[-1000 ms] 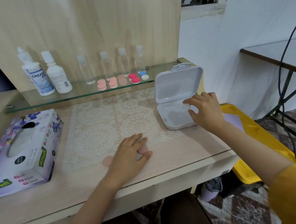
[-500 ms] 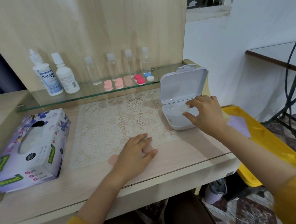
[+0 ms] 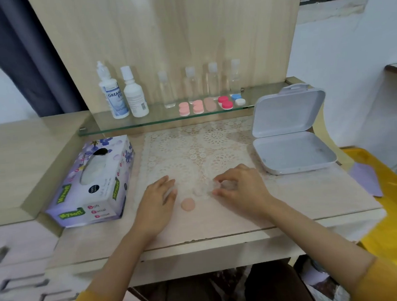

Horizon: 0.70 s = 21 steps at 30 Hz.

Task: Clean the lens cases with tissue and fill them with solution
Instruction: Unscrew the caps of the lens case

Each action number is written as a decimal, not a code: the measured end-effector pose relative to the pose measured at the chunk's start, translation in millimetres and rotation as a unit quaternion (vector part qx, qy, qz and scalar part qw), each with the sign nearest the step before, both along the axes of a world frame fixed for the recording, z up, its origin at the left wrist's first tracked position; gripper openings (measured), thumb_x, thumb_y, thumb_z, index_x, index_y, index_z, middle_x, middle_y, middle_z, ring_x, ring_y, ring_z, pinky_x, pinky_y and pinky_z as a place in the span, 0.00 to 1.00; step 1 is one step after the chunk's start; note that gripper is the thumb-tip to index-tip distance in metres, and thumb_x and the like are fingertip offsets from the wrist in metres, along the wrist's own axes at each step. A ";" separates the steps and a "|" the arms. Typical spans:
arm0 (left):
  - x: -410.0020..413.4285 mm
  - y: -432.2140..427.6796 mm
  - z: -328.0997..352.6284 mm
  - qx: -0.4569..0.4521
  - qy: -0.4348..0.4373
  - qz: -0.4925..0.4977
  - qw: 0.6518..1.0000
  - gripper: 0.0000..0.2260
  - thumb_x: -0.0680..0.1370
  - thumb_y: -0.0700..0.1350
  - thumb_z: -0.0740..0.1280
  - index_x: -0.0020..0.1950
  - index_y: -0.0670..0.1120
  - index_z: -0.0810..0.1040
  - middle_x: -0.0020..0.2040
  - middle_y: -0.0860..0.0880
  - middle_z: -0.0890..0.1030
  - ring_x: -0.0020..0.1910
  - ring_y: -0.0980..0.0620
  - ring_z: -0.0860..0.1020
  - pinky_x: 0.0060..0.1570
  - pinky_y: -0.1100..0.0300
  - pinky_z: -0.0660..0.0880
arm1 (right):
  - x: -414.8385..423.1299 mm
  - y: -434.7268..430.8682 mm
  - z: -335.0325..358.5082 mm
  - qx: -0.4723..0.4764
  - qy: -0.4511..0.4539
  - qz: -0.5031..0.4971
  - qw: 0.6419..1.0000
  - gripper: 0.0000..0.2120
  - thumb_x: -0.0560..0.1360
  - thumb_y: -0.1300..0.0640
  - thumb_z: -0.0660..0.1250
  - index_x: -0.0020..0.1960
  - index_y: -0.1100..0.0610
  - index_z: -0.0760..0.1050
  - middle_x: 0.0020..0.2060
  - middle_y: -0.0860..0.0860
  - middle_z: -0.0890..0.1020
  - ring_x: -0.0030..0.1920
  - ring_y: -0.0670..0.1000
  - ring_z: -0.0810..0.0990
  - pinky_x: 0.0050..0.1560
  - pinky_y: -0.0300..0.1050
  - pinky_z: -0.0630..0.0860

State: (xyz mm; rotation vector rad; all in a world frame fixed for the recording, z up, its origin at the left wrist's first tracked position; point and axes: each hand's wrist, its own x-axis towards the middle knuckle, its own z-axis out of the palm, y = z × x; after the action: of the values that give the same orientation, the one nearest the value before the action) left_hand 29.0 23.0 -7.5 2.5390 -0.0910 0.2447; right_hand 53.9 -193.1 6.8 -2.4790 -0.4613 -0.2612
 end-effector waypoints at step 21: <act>15.3 64.7 89.6 0.010 -0.082 0.069 0.994 0.09 0.77 0.43 0.64 0.54 0.45 0.80 0.53 0.51 0.79 0.45 0.55 0.73 0.47 0.66 0.66 | 3.4 -12.5 -14.9 -0.015 -0.021 0.066 0.997 0.35 0.64 0.29 0.55 0.57 0.53 0.79 0.59 0.45 0.78 0.61 0.46 0.70 0.62 0.39 0.63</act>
State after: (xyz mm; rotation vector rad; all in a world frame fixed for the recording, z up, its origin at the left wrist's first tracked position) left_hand 44.3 87.7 82.1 2.5443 0.0202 0.5085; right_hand 57.3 -205.6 -8.1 -2.4636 -0.6478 -0.2539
